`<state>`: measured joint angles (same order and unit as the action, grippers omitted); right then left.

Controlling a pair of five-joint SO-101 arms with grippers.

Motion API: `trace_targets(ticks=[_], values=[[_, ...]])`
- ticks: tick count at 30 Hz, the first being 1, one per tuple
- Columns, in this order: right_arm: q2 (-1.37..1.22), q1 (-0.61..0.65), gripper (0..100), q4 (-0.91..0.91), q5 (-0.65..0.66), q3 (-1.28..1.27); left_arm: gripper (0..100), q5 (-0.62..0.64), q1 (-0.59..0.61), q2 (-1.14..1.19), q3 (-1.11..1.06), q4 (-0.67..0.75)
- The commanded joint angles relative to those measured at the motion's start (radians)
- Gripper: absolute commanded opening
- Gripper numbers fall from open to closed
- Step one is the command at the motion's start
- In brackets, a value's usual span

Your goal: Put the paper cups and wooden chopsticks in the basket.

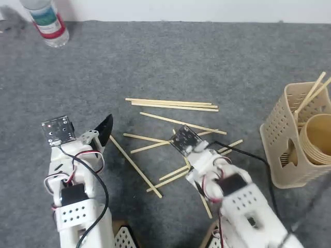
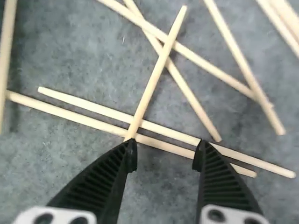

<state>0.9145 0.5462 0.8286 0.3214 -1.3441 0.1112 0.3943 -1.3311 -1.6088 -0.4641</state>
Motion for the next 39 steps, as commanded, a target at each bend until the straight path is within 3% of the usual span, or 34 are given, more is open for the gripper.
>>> trace_targets(ticks=[1, 8, 25, 32, 39], values=[[-0.217, 0.008, 21.0, -0.076, -0.015, 0.11, 39, 0.008, -0.008, -0.011, 0.021, 0.018], [-0.415, 0.013, 21.0, -0.044, -0.017, 0.239, 39, 0.008, -0.009, -0.011, 0.021, 0.02], [-0.2, 0.133, 20.9, 0.091, -0.054, 0.252, 39, 0.005, -0.044, -0.011, 0.013, 0.023], [-0.42, 0.143, 20.9, -0.025, -0.051, 0.253, 39, 0.005, -0.043, -0.011, 0.013, 0.023], [-0.697, 0.139, 20.9, 0.062, -0.058, 0.453, 39, 0.005, -0.038, -0.011, 0.013, 0.02]])
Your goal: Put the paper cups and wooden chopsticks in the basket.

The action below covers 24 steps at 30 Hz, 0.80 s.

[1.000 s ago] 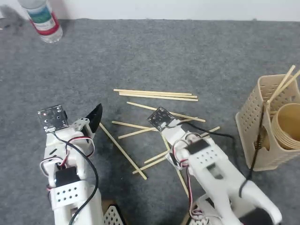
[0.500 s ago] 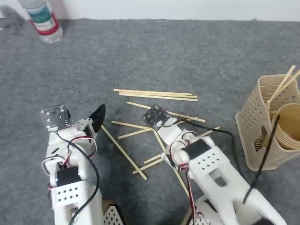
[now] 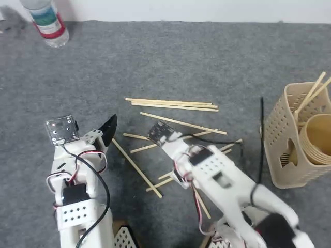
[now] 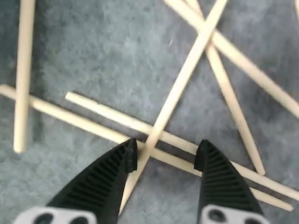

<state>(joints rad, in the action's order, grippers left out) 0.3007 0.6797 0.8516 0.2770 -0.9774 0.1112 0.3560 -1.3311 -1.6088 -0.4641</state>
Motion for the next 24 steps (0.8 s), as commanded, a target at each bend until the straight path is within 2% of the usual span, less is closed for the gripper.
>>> trace_targets(ticks=[1, 5, 12, 24], values=[[-0.11, 0.005, 20.9, 0.05, -0.014, 0.106, 39, 0.005, 0.0, -0.011, 0.013, 0.02], [-0.165, 0.004, 19.1, 0.082, -0.014, 0.153, 39, 0.005, 0.011, -0.011, 0.013, 0.021], [-0.17, 0.004, 0.8, 0.082, -0.008, 0.155, 39, 0.005, 0.038, -0.011, 0.015, 0.023], [-0.168, -0.05, 0.8, 0.084, -0.008, 0.152, 39, 0.005, 0.04, -0.011, 0.015, 0.025]])
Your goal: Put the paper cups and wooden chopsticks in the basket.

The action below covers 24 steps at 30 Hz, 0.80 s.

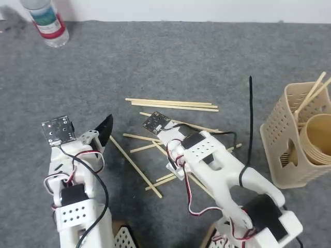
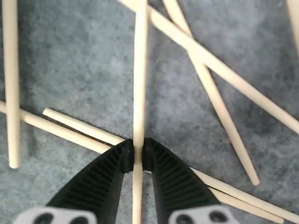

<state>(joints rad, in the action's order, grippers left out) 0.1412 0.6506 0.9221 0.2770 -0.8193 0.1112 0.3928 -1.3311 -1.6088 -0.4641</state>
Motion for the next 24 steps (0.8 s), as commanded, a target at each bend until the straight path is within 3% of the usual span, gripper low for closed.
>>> trace_targets(ticks=[1, 7, 10, 14, 19, 21, 24], values=[[-0.008, -0.021, 0.8, 0.013, -0.008, -0.006, 39, 0.005, 0.003, -0.011, 0.015, 0.025], [-0.007, -0.022, 0.8, 0.059, -0.005, -0.006, 39, 0.005, 0.003, -0.011, 0.007, 0.052], [0.025, -0.024, 0.8, 0.165, 0.077, 0.017, 39, 0.005, 0.003, -0.011, 0.001, 0.058], [0.166, -0.024, 0.8, 0.364, 0.13, 0.097, 39, 0.005, 0.003, -0.011, -0.001, 0.058], [0.363, -0.027, 0.8, 0.769, 0.226, 0.353, 39, 0.005, 0.002, -0.011, -0.001, 0.058], [0.404, -0.058, 0.8, 0.88, 0.241, 0.483, 39, 0.005, 0.002, -0.011, -0.001, 0.058], [0.433, -0.196, 0.7, 0.877, 0.244, 0.614, 39, 0.005, 0.0, -0.011, -0.001, 0.058]])
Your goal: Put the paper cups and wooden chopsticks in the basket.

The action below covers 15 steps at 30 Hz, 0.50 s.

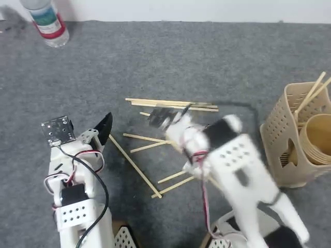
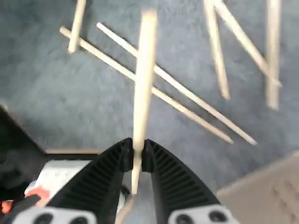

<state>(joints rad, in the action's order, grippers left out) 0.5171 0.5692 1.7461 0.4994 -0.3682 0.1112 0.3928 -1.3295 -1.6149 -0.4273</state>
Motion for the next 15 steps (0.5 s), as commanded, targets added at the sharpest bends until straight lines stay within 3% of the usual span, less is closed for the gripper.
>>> trace_targets(ticks=[1, 8, 15], values=[[0.058, -0.165, 0.7, 0.05, 0.025, 0.195, 39, 0.005, 0.0, -0.012, 0.005, 0.021], [0.024, -0.47, 0.7, -0.002, 0.04, 0.511, 39, 0.005, 0.0, -0.012, 0.005, 0.02], [0.024, -0.602, 0.7, -0.131, 0.04, 0.824, 39, 0.005, -0.002, -0.012, 0.005, 0.02]])
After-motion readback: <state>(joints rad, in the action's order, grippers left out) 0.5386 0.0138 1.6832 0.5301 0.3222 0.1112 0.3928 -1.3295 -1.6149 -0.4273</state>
